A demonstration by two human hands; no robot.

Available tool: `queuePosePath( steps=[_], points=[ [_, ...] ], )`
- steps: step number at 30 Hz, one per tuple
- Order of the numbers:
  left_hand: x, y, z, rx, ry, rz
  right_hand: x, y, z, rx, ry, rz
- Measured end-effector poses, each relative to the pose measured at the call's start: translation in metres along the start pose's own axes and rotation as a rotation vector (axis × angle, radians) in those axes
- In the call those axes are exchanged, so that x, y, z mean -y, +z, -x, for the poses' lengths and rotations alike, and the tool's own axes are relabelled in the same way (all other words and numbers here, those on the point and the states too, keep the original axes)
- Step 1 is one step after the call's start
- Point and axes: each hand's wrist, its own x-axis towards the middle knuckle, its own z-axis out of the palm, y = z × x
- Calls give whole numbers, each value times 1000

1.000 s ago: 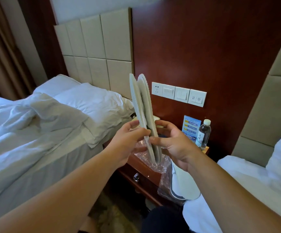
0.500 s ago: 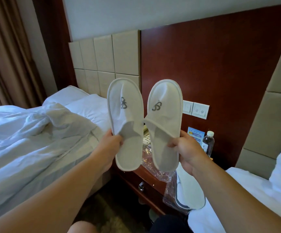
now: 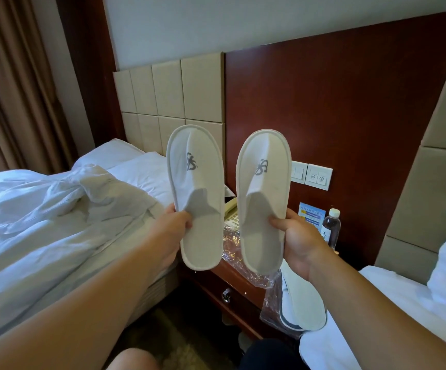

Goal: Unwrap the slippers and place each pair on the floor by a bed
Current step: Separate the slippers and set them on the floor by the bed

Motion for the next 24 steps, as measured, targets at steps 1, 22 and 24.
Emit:
queuePosePath(
  steps=[1, 22, 24],
  points=[
    [1, 0, 0, 1, -4, -4, 0, -1, 0, 9, 1, -3],
    [-13, 52, 17, 17, 159, -20, 13, 34, 10, 263, 13, -211],
    [-14, 49, 18, 58, 259, -35, 16, 35, 8, 216, -28, -199]
  ],
)
